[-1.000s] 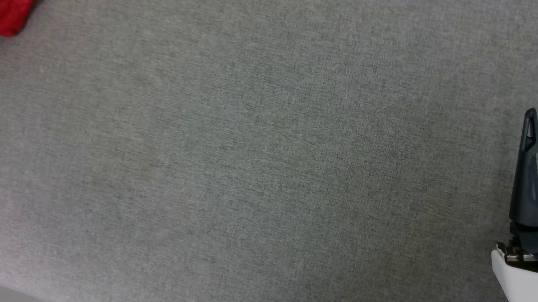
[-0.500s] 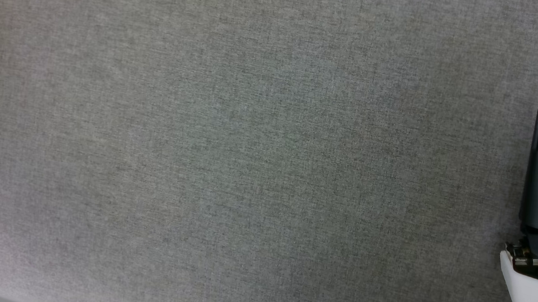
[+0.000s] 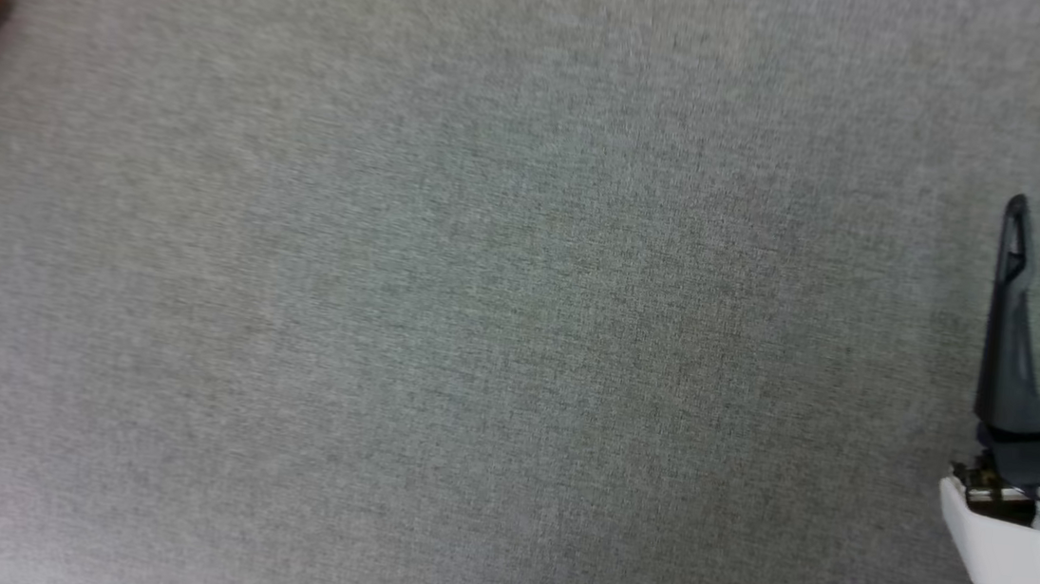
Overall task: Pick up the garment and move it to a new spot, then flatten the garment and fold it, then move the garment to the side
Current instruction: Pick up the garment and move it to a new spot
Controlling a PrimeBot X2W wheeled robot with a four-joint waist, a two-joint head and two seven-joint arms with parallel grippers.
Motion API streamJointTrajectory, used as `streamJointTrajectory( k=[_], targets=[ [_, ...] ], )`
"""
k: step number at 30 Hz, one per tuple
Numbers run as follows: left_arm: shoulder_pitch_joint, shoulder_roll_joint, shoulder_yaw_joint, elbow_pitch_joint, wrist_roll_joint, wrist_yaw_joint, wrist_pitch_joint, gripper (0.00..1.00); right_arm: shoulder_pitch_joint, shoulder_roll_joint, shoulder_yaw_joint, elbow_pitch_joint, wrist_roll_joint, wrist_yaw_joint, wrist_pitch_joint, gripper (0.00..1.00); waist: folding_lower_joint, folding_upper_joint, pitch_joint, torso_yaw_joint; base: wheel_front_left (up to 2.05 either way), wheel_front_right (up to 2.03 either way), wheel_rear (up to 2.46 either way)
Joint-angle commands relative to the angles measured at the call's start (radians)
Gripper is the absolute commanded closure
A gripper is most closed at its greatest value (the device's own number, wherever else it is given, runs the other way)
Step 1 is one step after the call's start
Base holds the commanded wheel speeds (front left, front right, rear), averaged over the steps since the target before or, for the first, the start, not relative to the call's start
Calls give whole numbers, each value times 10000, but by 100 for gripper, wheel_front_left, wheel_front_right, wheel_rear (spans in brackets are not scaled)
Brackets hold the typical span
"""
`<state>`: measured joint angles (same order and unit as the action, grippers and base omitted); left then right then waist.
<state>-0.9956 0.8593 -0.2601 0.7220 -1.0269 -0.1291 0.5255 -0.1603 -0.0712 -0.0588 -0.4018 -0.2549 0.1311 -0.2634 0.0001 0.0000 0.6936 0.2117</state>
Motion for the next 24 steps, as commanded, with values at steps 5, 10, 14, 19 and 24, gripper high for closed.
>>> streamJointTrajectory(
  k=[5,10,14,19,24],
  targets=[
    [-461,508,-656,-868,271,0,-744,100,-110,117,164,406,200,-7,-22,0,-1,0,-1134,54,0,0,0],
    [-1062,670,-1510,-1833,572,0,-1161,100,-24,186,242,734,402,-7,-22,0,-1,0,-2038,44,0,0,0],
    [-1637,635,-2197,-2556,861,0,-1286,100,116,212,262,961,559,-7,-21,0,-1,0,-2683,-46,0,0,0],
    [-2343,413,-2939,-3327,1149,0,-1330,100,269,218,185,1192,920,-7,-21,0,-1,0,-3388,-271,0,0,0],
    [-2931,-4,-3612,-4032,1336,0,-1307,100,437,222,143,1371,1271,-7,-21,0,-1,0,-3968,-626,0,0,0]
  ],
)
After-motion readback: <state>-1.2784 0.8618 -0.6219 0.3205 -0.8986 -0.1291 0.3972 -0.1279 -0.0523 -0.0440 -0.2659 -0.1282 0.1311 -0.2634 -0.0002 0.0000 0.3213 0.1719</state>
